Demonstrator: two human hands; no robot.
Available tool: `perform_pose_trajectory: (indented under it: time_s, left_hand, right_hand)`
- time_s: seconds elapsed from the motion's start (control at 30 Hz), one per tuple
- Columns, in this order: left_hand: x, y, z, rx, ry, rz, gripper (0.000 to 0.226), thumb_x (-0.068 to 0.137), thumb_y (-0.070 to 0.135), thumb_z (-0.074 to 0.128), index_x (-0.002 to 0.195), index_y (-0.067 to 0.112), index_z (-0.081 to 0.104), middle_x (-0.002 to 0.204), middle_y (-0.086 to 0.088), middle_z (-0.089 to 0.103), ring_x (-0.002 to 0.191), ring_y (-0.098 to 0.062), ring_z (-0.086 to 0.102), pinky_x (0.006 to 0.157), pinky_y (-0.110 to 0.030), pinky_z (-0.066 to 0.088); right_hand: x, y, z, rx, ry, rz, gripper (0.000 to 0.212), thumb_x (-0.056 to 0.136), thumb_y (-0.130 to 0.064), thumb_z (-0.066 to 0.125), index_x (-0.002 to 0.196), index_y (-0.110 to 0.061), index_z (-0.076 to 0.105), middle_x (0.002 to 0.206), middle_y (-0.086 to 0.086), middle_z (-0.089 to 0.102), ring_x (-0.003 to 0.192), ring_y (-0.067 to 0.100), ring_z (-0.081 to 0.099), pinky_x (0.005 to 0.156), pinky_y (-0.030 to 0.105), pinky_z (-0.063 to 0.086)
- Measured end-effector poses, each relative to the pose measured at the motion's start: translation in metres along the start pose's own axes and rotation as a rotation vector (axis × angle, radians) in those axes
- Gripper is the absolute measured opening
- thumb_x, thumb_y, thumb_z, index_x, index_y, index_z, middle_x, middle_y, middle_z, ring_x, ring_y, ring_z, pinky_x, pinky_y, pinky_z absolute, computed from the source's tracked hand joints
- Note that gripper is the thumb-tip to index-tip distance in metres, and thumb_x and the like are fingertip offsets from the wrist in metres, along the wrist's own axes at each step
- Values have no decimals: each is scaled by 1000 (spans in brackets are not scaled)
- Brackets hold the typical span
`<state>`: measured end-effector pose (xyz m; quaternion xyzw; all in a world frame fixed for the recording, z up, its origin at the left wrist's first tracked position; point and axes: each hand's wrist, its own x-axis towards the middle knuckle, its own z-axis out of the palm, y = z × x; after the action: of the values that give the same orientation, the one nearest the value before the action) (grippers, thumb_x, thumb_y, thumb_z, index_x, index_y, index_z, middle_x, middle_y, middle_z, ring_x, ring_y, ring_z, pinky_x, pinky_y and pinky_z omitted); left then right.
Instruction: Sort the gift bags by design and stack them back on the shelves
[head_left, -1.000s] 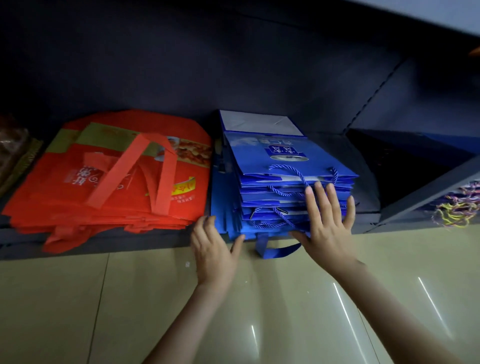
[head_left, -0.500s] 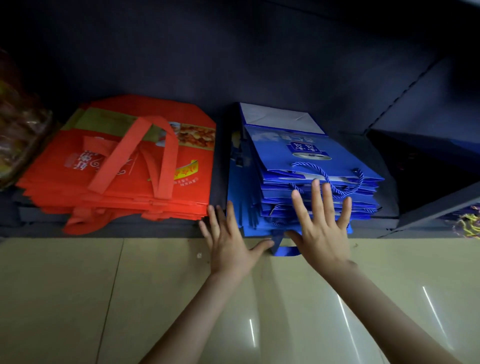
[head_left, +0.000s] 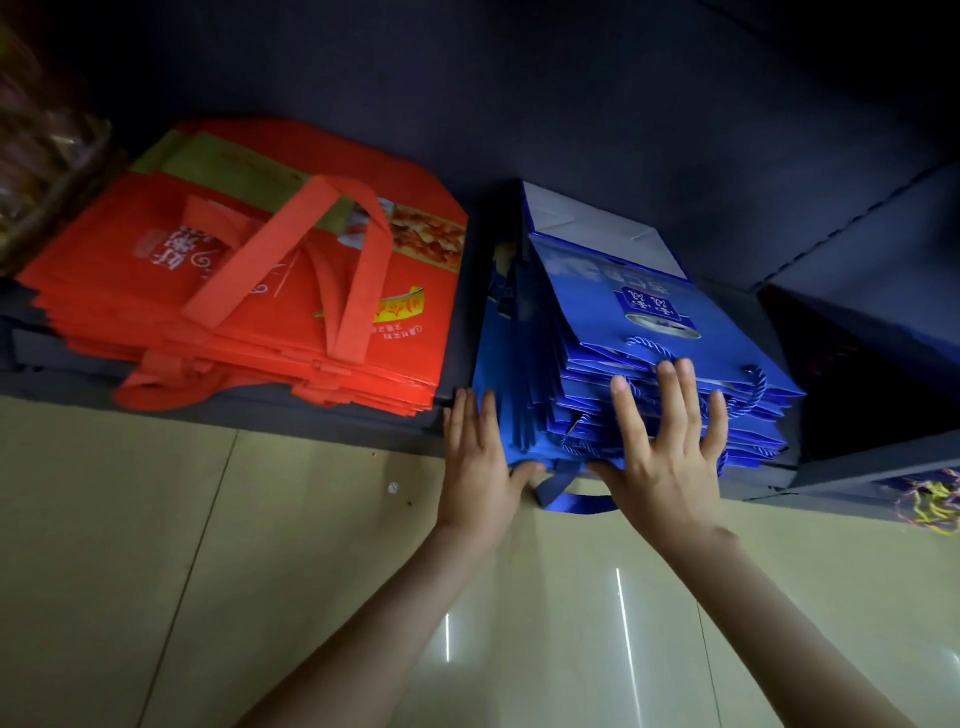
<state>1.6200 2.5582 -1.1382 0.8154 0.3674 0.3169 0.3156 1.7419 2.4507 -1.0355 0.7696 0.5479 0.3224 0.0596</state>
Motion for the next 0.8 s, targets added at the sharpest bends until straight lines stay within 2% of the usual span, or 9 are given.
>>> perform_pose_trajectory:
  time_s: [0.07,0.2,0.4,0.47,0.53,0.57,0.63,0.7,0.8]
  left_hand:
    - [1,3,-1,-26,33,23,101,51,30,91,130,-1,37,129,-30,52,123,-42,45,105,-37,25]
    - [-1,17,3,-39,21,50,97,47,21,93,126,3,40,115,-23,63,107,-41,61,87,-36,48]
    - [0,20,7,-9,-53,14,97,49,32,91,128,3,43,114,-18,65,104,-34,64,81,-32,52]
    - [3,23,2,-34,-89,-17,102,54,30,90,137,1,39,120,-18,63,108,-34,62,82,-32,52]
    - [7,35,-8,-80,-90,-53,112,60,26,88,148,2,22,130,-19,55,118,-34,55,91,-32,48]
    - [9,42,-15,-132,-129,-78,117,65,29,86,151,5,10,139,-18,47,126,-33,46,100,-33,42]
    - [11,53,-27,-302,-250,-97,128,63,52,80,152,18,-6,152,-9,27,139,-28,27,112,-37,29]
    - [13,61,-38,-531,-263,-106,120,60,71,69,149,37,-4,155,5,17,143,-16,21,115,-39,24]
    - [22,71,-51,-748,-148,-207,84,75,70,51,140,51,1,159,7,5,145,-6,9,118,-43,16]
  right_hand:
    - [-1,0,0,1,19,1,136,53,-42,91,153,-25,0,147,26,20,139,41,19,112,53,12]
    - [1,6,-1,3,22,-4,129,53,-43,90,152,-26,9,152,22,12,140,37,14,111,51,13]
    - [-5,7,9,-36,-2,-29,133,59,-38,88,153,-21,-6,156,22,-1,140,37,10,112,53,9]
    - [-6,6,10,-40,-6,-40,128,63,-38,86,153,-19,-3,156,22,-5,140,38,9,112,54,7]
    - [-4,6,9,-16,-4,-39,123,63,-39,86,152,-20,3,154,21,1,140,37,8,113,53,6]
    - [-3,7,7,8,1,-35,121,65,-43,84,152,-21,4,153,20,3,141,36,8,113,53,6]
    - [1,13,-1,105,16,-31,113,73,-62,69,153,-21,0,154,16,8,144,31,9,113,51,11]
    - [-1,27,-12,303,17,49,101,81,-72,48,153,-23,-2,157,10,12,147,22,8,113,47,12]
    - [-15,54,-18,576,-12,496,88,85,-65,41,153,-27,-1,159,-5,5,147,13,1,115,39,4]
